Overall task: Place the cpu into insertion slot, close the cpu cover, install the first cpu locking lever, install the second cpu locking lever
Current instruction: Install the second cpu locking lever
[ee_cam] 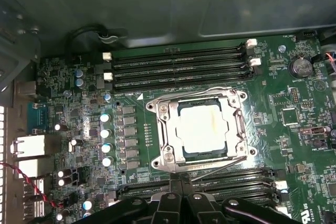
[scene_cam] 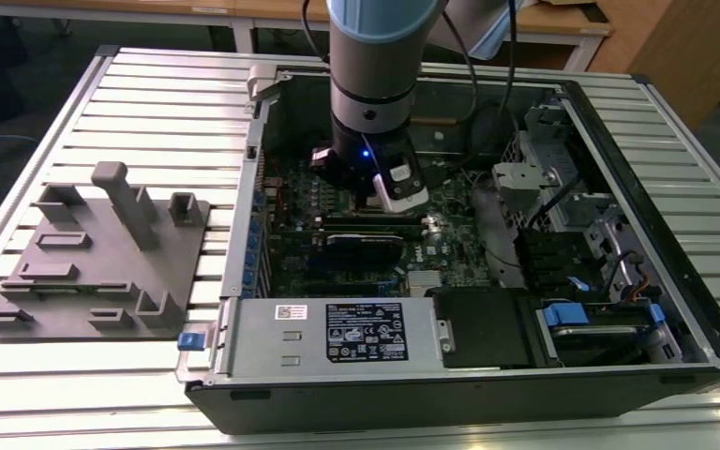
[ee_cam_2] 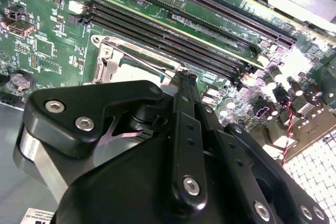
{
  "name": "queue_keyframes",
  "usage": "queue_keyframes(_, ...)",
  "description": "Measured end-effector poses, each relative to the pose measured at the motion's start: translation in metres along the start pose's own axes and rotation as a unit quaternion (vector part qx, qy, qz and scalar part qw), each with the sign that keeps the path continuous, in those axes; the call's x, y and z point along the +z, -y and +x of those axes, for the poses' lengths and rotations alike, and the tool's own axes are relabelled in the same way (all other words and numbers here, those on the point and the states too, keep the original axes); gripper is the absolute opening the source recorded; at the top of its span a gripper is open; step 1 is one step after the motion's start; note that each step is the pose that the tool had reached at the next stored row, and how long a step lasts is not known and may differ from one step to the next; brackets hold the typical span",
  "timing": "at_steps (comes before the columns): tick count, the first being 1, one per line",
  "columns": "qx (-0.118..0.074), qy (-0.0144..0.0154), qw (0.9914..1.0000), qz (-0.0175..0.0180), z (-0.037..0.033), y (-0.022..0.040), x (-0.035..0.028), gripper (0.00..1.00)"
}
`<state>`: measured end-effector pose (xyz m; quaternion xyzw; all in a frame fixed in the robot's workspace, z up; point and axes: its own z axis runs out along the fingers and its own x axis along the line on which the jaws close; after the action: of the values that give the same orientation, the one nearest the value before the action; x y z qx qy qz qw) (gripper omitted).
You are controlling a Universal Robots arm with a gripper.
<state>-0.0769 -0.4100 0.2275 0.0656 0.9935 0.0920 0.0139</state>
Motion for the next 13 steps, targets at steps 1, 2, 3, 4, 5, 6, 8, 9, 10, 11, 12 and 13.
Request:
queue_keyframes(1,0.000,0.0000,1.00000,-0.0001,0.0001,0.0002,0.0009,0.11)
queue_keyframes(2,0.000,0.0000,1.00000,-0.0001,0.0003,0.0004,0.0018,0.11)
queue_keyframes(3,0.000,0.0000,1.00000,-0.0001,0.0003,0.0004,0.0018,0.11)
queue_keyframes(4,0.000,0.0000,1.00000,-0.0001,0.0003,0.0004,0.0018,0.11)
queue_keyframes(5,0.000,0.0000,1.00000,-0.0001,0.0003,0.0004,0.0019,0.11)
queue_keyframes(6,0.000,0.0000,1.00000,-0.0001,0.0003,0.0004,0.0019,0.11)
queue_keyframes(8,0.000,0.0000,1.00000,-0.0001,0.0003,0.0004,0.0019,0.11)
queue_keyframes(9,0.000,0.0001,1.00000,-0.0003,0.0005,0.0005,0.0027,0.11)
queue_keyframes(10,0.000,0.0000,1.00000,-0.0002,0.0005,0.0006,0.0029,0.11)
queue_keyframes(11,0.000,0.0000,1.00000,0.0000,0.0005,0.0006,0.0030,0.11)
queue_keyframes(12,0.000,0.0000,1.00000,0.0000,0.0005,0.0006,0.0031,0.11)
queue_keyframes(13,0.000,0.0001,1.00000,0.0000,0.0006,0.0007,0.0033,0.11)
